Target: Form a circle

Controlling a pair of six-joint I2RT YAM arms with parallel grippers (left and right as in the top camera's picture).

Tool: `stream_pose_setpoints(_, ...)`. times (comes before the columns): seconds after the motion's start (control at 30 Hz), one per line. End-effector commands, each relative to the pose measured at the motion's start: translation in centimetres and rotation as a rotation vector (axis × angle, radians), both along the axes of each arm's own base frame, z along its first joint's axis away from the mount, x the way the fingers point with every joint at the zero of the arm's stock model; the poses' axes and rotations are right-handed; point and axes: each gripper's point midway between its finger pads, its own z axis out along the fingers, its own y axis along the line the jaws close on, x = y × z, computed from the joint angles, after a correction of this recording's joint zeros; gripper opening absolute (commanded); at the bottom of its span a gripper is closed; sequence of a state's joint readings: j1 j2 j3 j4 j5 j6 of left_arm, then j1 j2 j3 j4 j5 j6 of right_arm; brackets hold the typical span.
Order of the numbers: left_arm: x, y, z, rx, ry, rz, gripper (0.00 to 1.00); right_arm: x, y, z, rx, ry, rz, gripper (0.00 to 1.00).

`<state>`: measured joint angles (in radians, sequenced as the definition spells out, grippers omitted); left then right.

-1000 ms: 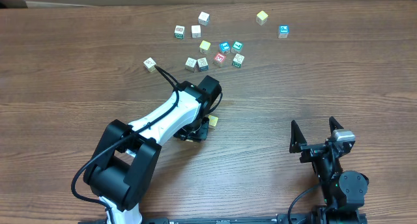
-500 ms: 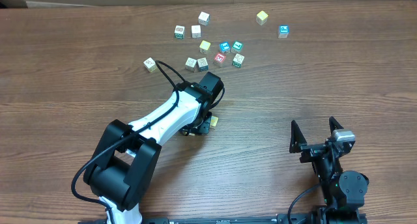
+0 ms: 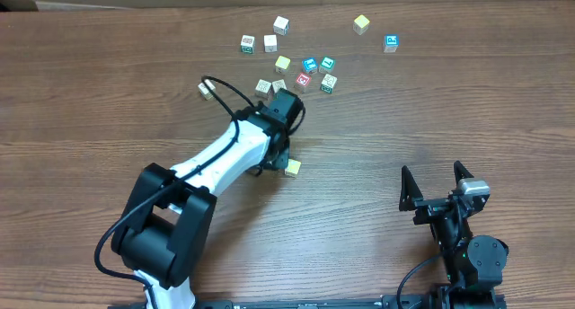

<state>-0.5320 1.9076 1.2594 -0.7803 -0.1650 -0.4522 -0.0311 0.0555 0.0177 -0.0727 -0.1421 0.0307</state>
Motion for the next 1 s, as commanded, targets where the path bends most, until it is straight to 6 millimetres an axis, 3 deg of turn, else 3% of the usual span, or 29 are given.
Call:
stream_pose_setpoints(0.0, 1.8, -1.8, 1.2, -0.187, -0.020, 0.121, 0.25, 0.0, 0.1, -0.4, 0.006, 0.008, 0.006, 1.00)
stream_pose_setpoints(0.13, 2.8, -3.9, 1.8, -0.325, -0.032, 0.149, 0.27, 0.0, 0.2, -0.4, 0.006, 0.008, 0.007, 1.00)
stream_pose_setpoints(0.27, 3.6, -4.6, 2.2, -0.363, -0.061, 0.174, 0.28, 0.0, 0.2, -0.4, 0.006, 0.008, 0.007, 1.00)
stream_pose_setpoints(0.53, 3.7, -4.4, 2.1, -0.330, -0.076, 0.078, 0.19, 0.0, 0.2, -0.4, 0.006, 0.008, 0.007, 1.00)
stream_pose_setpoints(0.97, 3.9, -3.0, 1.9, -0.227, -0.104, 0.020, 0.24, 0.0, 0.2, -0.4, 0.006, 0.008, 0.007, 1.00)
